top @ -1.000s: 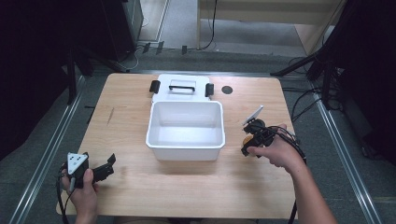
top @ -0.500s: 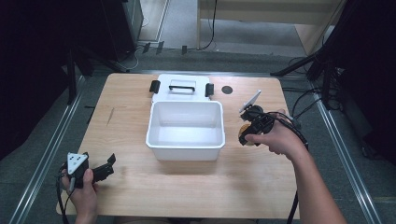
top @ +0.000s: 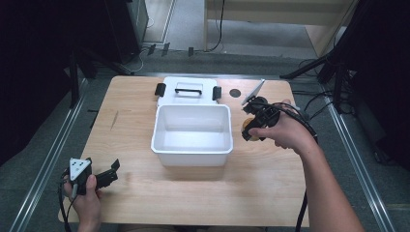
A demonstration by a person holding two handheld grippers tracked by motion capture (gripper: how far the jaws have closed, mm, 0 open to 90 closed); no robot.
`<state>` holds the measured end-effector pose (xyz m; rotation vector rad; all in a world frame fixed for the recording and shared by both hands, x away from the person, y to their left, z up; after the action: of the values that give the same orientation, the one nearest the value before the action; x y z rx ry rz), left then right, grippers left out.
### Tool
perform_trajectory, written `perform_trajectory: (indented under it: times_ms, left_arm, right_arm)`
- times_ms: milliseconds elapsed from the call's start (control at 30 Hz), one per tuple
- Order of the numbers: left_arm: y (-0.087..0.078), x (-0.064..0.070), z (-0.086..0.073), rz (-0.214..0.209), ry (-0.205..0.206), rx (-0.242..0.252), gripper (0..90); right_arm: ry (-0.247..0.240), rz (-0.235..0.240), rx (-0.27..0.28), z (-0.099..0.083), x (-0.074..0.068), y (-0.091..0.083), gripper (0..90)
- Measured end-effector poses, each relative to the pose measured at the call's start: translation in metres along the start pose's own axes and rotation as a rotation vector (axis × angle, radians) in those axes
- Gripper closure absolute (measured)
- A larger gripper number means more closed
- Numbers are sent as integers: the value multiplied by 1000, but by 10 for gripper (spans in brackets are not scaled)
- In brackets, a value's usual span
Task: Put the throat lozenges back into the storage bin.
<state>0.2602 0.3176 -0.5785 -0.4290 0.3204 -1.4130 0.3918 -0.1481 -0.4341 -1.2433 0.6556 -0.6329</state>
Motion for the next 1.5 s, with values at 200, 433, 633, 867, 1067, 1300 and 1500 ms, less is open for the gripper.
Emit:
perform_trajectory:
  times_ms: [200,433,633,867,1067,1300,1500]
  left_arm:
    - [0,0,0,-1,-4,4,0]
    - [0,0,0,-1,0,2,0]
    - [0,0,0,-3,1,-1,0]
    - [1,0,0,-4,-5,-2,0]
    - [1,0,0,-5,-6,-1,0]
    - [1,0,0,-7,-7,-2,0]
    - [1,0,0,-8,-8,-2,0]
  right_arm:
    - [-23,1,5,10,-7,-6,206]
    - [-49,1,8,24,-20,-12,207]
    - [-71,6,5,34,-31,-12,207]
    - [-108,13,6,47,-43,-8,207]
    - [-133,21,2,56,-52,-5,206]
    - [-154,32,-3,64,-61,2,207]
    - [-182,33,-9,68,-67,9,206]
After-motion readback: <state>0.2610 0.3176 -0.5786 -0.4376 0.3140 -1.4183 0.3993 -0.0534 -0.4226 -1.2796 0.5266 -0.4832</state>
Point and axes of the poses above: each handheld gripper's, and its own axes: y roughly forward along the jaws, z roughly out of its top, x roughly to its right, the point moved 6 cm from there along y, roughly forward along the jaws, and after that the axes turned 10 degrees about z, right-handed, at the moved point
